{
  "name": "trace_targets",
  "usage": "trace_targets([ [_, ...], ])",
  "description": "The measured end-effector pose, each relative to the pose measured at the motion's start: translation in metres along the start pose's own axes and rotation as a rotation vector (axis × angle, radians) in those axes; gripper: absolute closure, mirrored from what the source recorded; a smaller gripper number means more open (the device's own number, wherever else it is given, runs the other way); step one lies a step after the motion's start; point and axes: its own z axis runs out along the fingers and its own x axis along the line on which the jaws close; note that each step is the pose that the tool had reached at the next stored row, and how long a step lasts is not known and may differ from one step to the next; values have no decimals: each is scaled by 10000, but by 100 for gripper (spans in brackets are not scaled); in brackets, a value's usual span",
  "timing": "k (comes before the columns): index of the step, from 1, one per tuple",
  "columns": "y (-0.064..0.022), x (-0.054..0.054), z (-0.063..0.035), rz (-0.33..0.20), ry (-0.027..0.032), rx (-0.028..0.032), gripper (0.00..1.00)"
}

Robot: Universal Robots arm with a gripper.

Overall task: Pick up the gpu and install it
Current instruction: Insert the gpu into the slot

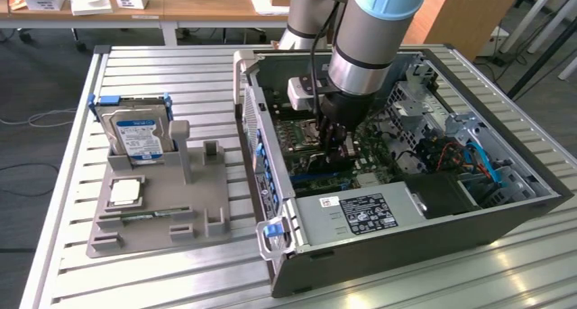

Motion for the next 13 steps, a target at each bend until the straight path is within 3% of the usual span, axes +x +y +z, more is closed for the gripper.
trace_targets([
  [2, 0, 0, 0, -1, 0, 0, 66],
  [3, 0, 0, 0, -1, -1, 0, 59],
  [8, 0, 0, -2, -1, -3, 1, 59],
  [13, 1, -2, -92, -1, -17, 1, 59],
])
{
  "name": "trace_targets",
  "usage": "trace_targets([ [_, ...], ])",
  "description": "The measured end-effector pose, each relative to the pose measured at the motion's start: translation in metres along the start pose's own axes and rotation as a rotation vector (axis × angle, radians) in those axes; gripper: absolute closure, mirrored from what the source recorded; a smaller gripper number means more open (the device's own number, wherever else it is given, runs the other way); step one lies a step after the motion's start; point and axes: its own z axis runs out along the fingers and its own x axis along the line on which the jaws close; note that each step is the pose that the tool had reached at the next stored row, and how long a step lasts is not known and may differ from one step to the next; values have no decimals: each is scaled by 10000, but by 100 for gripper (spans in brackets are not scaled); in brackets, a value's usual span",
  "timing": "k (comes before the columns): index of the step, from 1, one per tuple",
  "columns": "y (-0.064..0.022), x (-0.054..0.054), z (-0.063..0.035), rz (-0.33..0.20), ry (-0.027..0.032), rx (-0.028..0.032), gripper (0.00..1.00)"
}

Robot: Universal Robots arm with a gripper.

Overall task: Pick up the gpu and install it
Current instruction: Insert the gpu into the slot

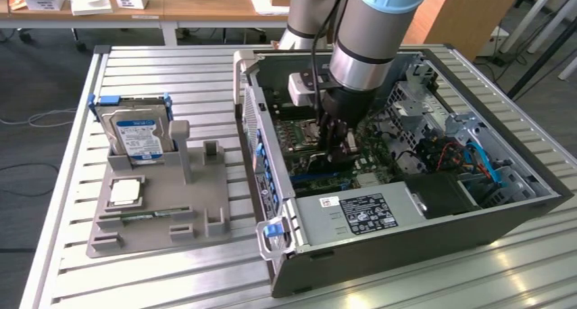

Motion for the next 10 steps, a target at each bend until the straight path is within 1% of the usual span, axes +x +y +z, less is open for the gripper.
trace_targets([
  [2, 0, -1, -57, 0, -13, -1, 59],
  [7, 2, -4, -207, -1, -83, -2, 59],
  [10, 2, -6, -280, 0, -119, -2, 59],
])
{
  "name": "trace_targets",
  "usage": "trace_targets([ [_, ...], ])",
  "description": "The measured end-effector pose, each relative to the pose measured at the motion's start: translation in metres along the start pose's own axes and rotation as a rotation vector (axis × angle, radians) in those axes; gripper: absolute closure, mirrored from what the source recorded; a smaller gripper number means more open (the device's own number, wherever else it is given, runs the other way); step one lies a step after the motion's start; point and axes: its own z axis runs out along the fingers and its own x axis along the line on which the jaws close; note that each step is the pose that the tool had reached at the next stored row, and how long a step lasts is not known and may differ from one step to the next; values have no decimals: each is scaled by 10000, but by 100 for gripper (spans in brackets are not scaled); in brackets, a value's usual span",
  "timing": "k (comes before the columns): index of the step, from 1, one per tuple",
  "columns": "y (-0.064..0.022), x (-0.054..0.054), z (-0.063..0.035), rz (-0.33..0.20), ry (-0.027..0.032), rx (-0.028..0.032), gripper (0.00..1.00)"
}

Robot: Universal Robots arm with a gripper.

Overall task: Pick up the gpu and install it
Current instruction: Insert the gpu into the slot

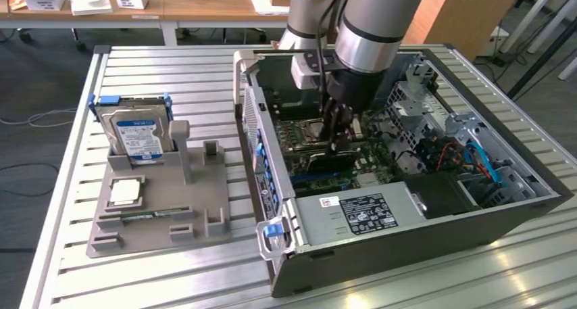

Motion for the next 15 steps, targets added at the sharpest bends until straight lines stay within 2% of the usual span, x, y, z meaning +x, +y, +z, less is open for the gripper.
trace_targets([
  [3, 0, -1, -55, -1, -54, -1, 59],
  [15, 0, -2, -69, -1, -57, -1, 59],
])
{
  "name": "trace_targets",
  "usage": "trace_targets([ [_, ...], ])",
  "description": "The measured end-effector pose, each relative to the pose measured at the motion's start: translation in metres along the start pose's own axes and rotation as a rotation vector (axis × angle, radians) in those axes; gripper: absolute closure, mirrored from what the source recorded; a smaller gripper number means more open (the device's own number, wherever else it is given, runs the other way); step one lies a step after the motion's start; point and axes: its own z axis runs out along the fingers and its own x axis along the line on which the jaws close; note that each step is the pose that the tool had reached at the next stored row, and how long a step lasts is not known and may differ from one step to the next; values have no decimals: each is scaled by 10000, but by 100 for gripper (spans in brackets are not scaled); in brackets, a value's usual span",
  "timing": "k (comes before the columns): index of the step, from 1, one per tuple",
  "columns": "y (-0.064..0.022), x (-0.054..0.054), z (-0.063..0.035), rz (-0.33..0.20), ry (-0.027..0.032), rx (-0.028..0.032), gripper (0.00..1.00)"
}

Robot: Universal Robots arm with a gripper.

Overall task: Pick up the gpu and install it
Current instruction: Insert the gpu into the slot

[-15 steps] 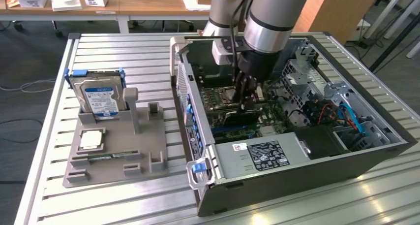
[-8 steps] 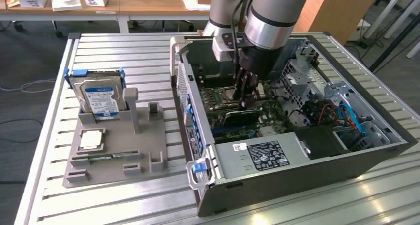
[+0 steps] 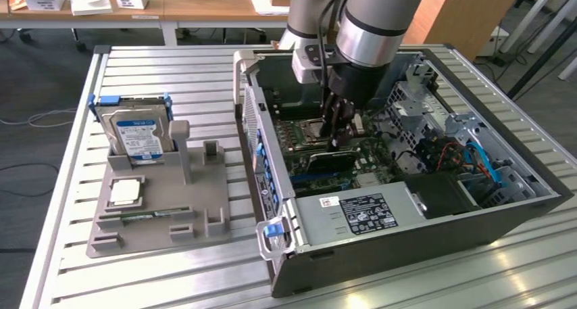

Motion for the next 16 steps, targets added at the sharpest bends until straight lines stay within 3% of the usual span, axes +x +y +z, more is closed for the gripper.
trace_targets([
  [16, 1, -4, -107, 0, -1, 0, 59],
])
